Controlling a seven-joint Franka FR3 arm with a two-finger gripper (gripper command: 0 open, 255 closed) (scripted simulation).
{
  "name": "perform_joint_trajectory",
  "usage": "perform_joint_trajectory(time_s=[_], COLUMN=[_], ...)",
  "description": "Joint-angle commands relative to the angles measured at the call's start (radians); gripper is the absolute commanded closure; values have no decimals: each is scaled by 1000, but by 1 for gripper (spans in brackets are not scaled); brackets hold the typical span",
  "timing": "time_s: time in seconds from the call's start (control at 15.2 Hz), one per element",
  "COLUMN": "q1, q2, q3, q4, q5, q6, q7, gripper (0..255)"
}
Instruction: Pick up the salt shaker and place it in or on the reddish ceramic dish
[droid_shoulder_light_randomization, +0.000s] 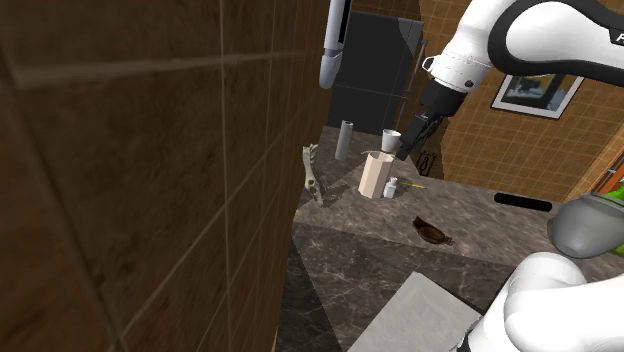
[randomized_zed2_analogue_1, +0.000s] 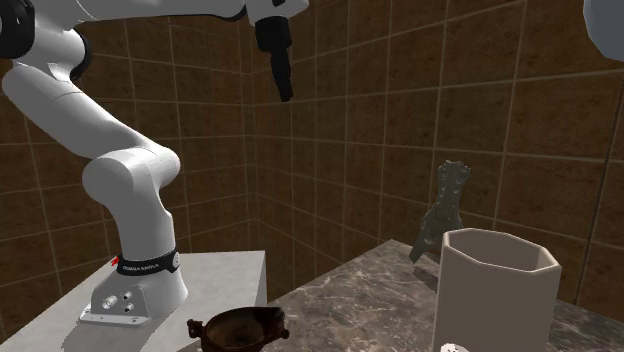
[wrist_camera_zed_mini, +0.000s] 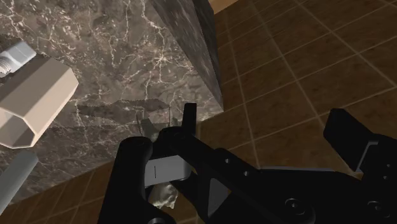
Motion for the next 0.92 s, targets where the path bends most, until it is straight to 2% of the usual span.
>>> perform_joint_trajectory(time_s=[0.0, 0.86], q1=[0, -86], q2=[0, 275], q3=[0, -176], q4=[0, -8], q5=[0, -107], q6=[0, 226], q7=[0, -146], gripper=[0, 0])
